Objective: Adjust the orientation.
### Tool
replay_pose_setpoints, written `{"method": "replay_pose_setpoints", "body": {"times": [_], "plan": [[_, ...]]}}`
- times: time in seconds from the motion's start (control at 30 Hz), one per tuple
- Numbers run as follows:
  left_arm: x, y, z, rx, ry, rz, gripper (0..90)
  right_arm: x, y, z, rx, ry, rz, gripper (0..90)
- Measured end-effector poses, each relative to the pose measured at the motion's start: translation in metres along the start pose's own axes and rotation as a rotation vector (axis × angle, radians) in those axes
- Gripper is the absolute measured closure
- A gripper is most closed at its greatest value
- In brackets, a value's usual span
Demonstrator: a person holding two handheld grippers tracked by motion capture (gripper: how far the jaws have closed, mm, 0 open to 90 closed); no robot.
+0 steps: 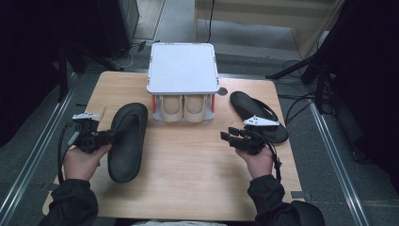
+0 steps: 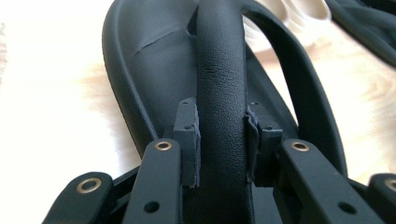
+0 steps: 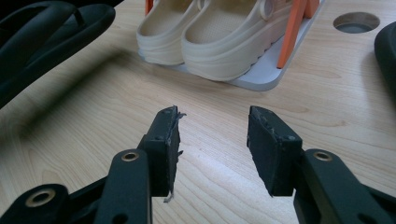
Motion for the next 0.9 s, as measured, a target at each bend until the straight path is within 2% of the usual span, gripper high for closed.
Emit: {"method": "replay_pose_setpoints", "body": {"times": [0.23, 0.53, 0.67, 0.77, 0.9], "plan": [[-0.014, -0.006, -0.019, -0.017, 0.017, -0.03, 70.7, 0.005, 0.007, 0.004, 0.018, -0.018, 0.003, 54.8], [-0.03, -0.001, -0.042, -0.043, 0.024, -0.041, 70.6, 0.007, 0.008, 0.003, 0.013, -0.029, 0.009, 54.6], [-0.035, 0.008, -0.052, -0.061, 0.05, -0.01, 70.6, 0.007, 0.008, 0.003, 0.012, -0.029, 0.01, 54.6], [-0.042, 0.015, -0.058, -0.089, 0.042, 0.016, 70.6, 0.007, 0.008, 0.003, 0.013, -0.028, 0.012, 54.6], [-0.049, 0.026, -0.065, -0.091, 0.052, 0.039, 70.6, 0.006, 0.009, 0.005, 0.012, -0.037, 0.016, 54.7]]}}
Point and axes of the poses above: each handheld gripper's, and its own axes: y roughly forward along the jaws, x roughly out of its top, z roughly to its left, the point moved 5 cm from there along y, roughly forward along the jaws, and after that the axes turned 9 degrees about -y, right-handed, at the moved point
